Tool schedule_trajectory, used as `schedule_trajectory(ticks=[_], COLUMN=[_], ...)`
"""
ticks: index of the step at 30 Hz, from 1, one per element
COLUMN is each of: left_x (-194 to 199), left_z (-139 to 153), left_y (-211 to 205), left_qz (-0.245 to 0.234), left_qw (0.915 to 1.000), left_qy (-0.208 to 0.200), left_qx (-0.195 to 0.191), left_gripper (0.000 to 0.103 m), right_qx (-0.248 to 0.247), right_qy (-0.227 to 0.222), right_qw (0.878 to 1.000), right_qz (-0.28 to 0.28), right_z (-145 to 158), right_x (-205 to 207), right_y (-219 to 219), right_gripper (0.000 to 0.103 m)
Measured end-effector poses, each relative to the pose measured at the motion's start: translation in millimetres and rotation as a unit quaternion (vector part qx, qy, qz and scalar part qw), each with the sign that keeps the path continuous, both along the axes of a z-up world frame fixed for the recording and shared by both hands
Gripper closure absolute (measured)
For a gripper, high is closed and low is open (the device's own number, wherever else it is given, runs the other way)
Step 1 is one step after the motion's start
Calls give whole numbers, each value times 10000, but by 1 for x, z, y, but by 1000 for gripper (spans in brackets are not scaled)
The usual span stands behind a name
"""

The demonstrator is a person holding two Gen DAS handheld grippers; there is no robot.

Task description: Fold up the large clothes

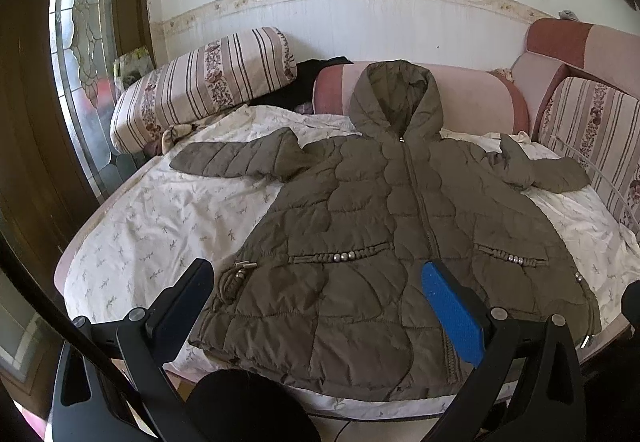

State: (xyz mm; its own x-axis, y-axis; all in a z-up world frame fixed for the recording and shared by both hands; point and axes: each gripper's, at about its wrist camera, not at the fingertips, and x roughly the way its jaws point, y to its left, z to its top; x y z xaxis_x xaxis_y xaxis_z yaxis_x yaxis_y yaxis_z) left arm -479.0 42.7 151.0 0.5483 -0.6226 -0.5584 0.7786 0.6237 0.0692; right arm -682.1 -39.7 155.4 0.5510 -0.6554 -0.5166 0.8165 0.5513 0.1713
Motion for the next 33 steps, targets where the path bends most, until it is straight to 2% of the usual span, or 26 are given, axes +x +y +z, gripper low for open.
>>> schedule_trajectory(ticks=[16,33], left_x=[6,-8], left_z=[-3,4], left_y=[-1,16], left_qz=[43,153], left_qw=[9999,9995], left_qy=[117,-127], left_qx=[68,225], left_gripper=[0,0], right_qx=[86,227], right_qy=[64,-341], right_qw=[9999,9991], right_qz=[20,127], right_z=[-3,-3], right_x=[6,-10], right_y=[0,-1], right_gripper=[0,0])
